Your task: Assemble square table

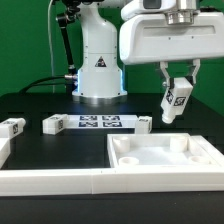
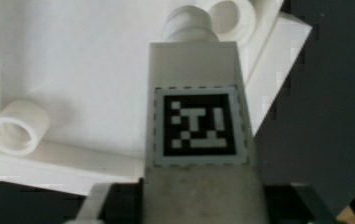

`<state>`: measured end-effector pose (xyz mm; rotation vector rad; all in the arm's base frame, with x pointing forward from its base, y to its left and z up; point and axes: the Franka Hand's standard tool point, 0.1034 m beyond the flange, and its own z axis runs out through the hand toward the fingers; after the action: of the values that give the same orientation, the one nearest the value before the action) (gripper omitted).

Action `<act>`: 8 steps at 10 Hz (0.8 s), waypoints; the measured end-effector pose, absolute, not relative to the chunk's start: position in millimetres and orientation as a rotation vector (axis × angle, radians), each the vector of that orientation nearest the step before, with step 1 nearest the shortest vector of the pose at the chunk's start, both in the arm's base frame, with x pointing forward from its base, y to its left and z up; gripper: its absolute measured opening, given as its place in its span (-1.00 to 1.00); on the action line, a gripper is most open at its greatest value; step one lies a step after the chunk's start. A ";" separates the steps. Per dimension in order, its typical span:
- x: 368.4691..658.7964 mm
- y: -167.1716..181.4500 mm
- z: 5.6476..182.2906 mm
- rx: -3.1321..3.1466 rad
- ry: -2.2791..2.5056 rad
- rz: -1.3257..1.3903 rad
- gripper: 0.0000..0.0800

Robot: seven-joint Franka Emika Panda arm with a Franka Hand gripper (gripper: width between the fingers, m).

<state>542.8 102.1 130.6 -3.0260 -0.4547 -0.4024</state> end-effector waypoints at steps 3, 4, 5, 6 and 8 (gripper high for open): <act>562.3 95.2 137.2 -2.978 -0.495 -0.748 -0.27; 569.2 95.6 139.5 -2.985 -0.494 -0.706 -0.27; 579.0 95.9 146.8 -2.981 -0.491 -0.721 -0.27; 578.2 95.9 145.7 -2.981 -0.491 -0.722 -0.27; 577.3 95.9 144.6 -2.982 -0.492 -0.719 -0.27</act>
Offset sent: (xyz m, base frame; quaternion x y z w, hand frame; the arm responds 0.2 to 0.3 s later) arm 0.0395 0.0075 0.0199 0.0234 0.0016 -0.0126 0.9996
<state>577.3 95.9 144.6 -2.9818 -0.4915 -0.7187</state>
